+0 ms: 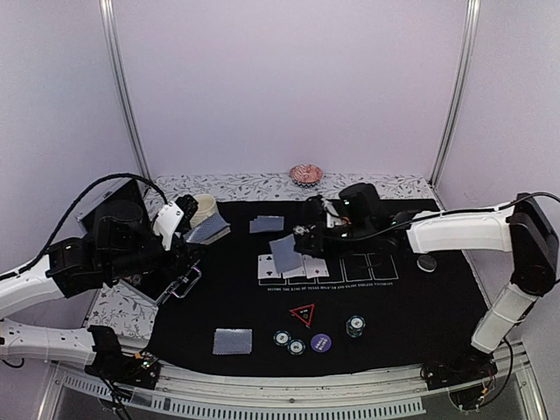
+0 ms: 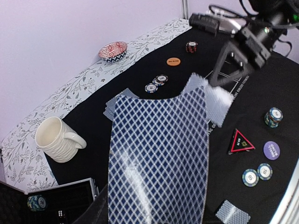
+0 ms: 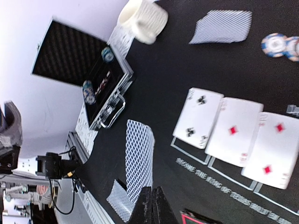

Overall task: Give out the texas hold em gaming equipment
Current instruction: Pick up the poker card from the poker table mat, then distribute the poker card in the community card area.

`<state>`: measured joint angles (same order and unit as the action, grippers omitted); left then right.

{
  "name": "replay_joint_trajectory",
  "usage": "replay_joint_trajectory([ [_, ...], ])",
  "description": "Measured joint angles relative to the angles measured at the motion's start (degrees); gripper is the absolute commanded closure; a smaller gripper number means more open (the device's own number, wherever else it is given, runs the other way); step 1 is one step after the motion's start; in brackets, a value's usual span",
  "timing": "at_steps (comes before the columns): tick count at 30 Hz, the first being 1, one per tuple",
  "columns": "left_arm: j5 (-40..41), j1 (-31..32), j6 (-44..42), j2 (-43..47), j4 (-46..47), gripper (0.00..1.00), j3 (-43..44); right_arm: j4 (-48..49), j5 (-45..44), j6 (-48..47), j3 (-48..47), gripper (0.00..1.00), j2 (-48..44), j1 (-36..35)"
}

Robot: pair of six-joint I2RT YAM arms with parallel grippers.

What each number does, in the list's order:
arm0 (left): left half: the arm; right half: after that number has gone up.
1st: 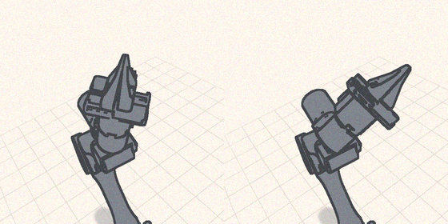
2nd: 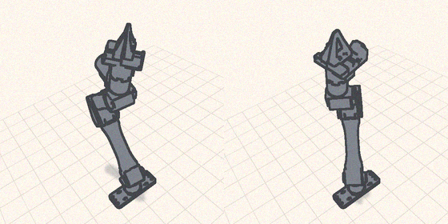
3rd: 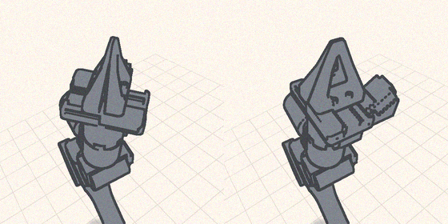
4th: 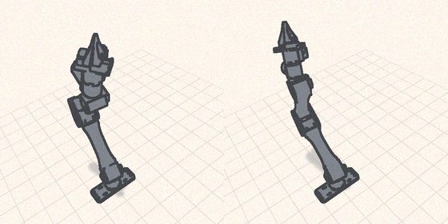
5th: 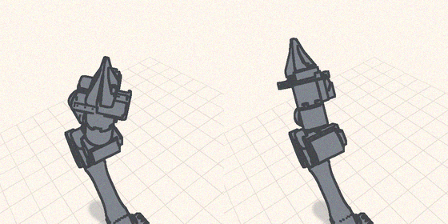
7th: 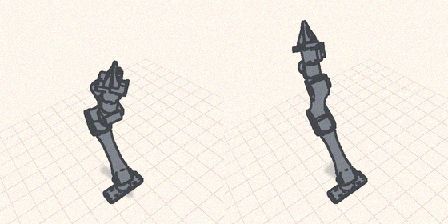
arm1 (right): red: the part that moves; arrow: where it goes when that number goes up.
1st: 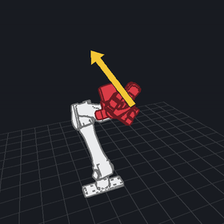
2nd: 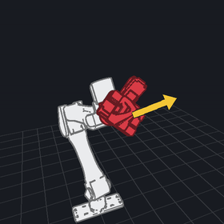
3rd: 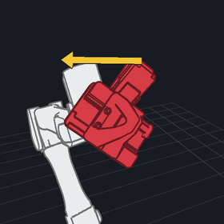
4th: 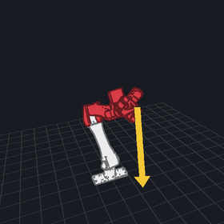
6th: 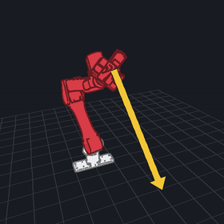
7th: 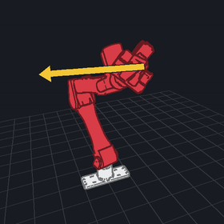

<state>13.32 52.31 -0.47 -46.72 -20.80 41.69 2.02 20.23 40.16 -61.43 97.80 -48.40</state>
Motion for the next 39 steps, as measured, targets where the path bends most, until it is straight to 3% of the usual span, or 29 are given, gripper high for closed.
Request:
replay_joint_trajectory([
  [6,-2.56,0.00,-1.92,-0.17,-1.73,0.58,2.27,-2.93,-1.90,-3.28,11.02,0.98,-13.60,14.78],
  [14,-6.91,0.00,-5.53,-2.89,-1.46,0.58,4.61,-8.83,-1.68,-9.60,16.85,0.98,-19.12,27.17],
  [39,-23.65,0.02,-17.29,-13.84,7.23,0.60,11.13,-2.80,9.46,-12.74,10.88,0.98,3.32,26.95],
])
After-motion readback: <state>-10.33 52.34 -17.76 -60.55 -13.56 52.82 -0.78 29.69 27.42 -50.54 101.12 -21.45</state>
